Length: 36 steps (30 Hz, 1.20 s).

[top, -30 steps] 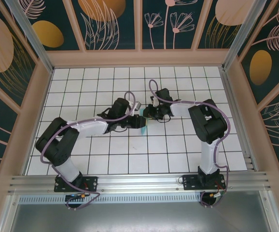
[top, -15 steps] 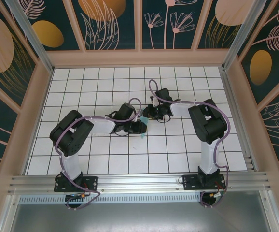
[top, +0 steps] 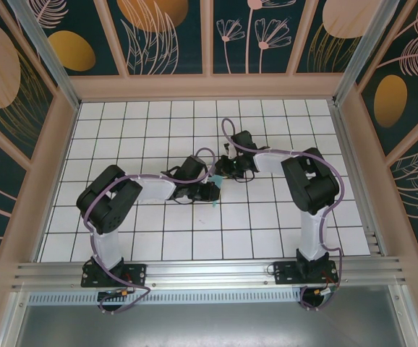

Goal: Fold a paper plane with a square sheet of paper (fold left side to right side)
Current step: Fold the wing for the fifth time at the center of the table.

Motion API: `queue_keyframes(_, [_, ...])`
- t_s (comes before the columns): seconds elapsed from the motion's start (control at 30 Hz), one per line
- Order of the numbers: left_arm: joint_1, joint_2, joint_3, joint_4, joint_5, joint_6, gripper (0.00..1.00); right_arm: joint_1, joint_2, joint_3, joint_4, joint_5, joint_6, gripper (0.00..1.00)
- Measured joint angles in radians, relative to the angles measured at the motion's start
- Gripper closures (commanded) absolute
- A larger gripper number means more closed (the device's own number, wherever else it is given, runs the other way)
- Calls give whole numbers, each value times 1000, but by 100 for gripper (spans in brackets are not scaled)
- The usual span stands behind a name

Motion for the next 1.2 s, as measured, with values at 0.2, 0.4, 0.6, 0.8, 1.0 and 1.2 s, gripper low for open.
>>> queue_keyframes(0.2, [-2,0,0,-3,-14,6,86,-12,16,28,-31,-26,-16,76])
queue_keyframes(0.4, [-3,1,0,-3,-18,6,87,-42,51,82,-47,-39,-37,76])
queue_keyframes(0.6, [-3,2,0,-2,-18,6,87,-86,93,145,-52,-32,-64,76])
queue_keyframes(0.8, [-3,2,0,-2,-18,6,87,-130,154,243,-61,-10,-90,76])
queue_keyframes(1.0, [-3,2,0,-2,-19,6,87,-167,168,278,-62,40,-111,75])
queue_keyframes(1.2, [-3,2,-2,4,-19,6,87,-175,-28,77,-43,30,-103,79])
